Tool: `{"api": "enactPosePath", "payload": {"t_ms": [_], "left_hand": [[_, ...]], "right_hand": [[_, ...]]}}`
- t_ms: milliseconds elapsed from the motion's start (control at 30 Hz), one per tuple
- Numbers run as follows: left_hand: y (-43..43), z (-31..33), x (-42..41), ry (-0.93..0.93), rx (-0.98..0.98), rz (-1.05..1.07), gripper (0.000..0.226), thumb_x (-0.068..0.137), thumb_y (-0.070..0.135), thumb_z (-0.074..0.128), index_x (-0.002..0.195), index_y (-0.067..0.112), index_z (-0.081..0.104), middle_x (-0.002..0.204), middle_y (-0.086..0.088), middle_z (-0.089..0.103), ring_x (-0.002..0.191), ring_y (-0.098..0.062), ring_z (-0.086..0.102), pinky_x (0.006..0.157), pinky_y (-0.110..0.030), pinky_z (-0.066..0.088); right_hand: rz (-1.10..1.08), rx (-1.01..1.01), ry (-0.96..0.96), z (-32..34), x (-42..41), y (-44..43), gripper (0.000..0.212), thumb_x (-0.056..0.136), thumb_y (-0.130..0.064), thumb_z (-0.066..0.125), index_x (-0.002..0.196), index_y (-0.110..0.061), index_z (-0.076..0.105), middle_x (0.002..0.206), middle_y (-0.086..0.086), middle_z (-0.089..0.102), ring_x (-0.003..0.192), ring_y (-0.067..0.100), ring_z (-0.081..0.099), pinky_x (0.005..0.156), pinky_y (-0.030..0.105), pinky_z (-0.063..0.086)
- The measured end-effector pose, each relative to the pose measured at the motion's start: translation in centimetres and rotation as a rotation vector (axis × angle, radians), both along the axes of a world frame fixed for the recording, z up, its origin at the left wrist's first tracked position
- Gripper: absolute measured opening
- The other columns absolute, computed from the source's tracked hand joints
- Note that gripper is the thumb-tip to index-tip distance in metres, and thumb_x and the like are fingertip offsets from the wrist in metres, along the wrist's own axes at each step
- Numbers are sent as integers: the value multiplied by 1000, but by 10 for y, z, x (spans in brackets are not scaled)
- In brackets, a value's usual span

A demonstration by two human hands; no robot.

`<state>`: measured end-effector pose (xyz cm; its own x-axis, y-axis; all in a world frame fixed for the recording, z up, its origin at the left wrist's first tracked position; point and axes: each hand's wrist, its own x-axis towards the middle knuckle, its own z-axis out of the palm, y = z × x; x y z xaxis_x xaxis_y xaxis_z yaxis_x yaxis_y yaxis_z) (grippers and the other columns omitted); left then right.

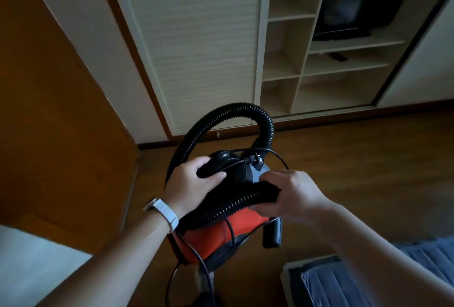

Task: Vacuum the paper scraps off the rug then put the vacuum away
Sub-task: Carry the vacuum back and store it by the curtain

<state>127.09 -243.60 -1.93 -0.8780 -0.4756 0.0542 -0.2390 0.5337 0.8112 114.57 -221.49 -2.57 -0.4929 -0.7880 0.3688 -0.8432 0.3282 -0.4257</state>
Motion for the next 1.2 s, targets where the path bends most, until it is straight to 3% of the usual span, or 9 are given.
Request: {"api": "enactPosePath", "payload": {"t_ms": [233, 367, 533, 600, 800, 900, 967, 1067, 1200], "left_hand": [[-62, -34, -123, -38, 116, -146, 38, 72, 56, 72, 98, 29, 74, 88, 17, 74, 83, 1, 69, 75, -24, 54], [-103, -45, -198, -29, 122, -221, 47, 65, 63, 72, 106, 38, 71, 97, 34, 69, 93, 14, 63, 76, -4, 46], [-134, -43, -291, -54, 87, -375, 59, 77, 50, 80, 126, 20, 67, 125, 12, 66, 113, -4, 61, 95, -22, 50], [-136, -37, -319, -42, 88, -419, 56, 77, 48, 80, 125, 21, 68, 122, 9, 69, 113, -6, 63, 98, -30, 52], [-126, -30, -402, 0, 113, -495, 46, 77, 40, 83, 118, 22, 71, 92, 28, 71, 93, 9, 65, 83, -14, 53], [-108, -34, -438, 3, 127, -530, 63, 70, 55, 77, 121, 20, 70, 107, 12, 73, 103, -2, 66, 92, -27, 55], [-95, -39, -462, -12, 122, -549, 66, 64, 64, 71, 119, 27, 70, 103, 19, 72, 102, 1, 66, 90, -23, 54], [-69, -42, -505, -26, 111, -588, 37, 64, 62, 71, 101, 55, 68, 91, 31, 70, 91, 10, 66, 77, -9, 51], [-26, -39, -572, -83, 104, -627, 36, 67, 58, 74, 101, 47, 69, 92, 28, 72, 89, 8, 67, 79, -16, 55]], "right_hand": [[-141, 99, -28, -11, -90, -45, 48, 65, -66, 65, 75, -19, 65, 66, -11, 58, 57, 7, 48, 49, 24, 42], [-269, 155, -43, -9, -135, -77, 53, 64, -69, 60, 79, -19, 69, 66, -10, 59, 56, 8, 51, 50, 22, 41], [-392, 194, -27, 5, -184, -99, 53, 65, -69, 61, 81, -19, 69, 69, -8, 61, 60, 13, 56, 53, 24, 45], [-432, 188, -25, 7, -198, -100, 51, 66, -67, 62, 80, -18, 68, 69, -9, 61, 60, 13, 57, 52, 24, 46], [-554, 158, 11, 9, -251, -90, 52, 67, -69, 62, 83, -21, 69, 68, -9, 61, 56, 14, 57, 49, 25, 47], [-596, 148, -21, 0, -281, -74, 51, 66, -68, 64, 85, -21, 68, 69, -9, 60, 57, 15, 57, 50, 28, 48], [-614, 138, -71, -7, -305, -60, 49, 66, -67, 65, 84, -21, 68, 68, -10, 58, 58, 14, 56, 51, 27, 47], [-643, 93, -86, -18, -345, -36, 49, 66, -67, 63, 81, -21, 68, 66, -11, 57, 56, 11, 54, 49, 22, 42], [-675, 68, -132, -22, -405, 7, 55, 66, -72, 63, 80, -19, 68, 66, -10, 58, 58, 12, 56, 51, 27, 47]]}}
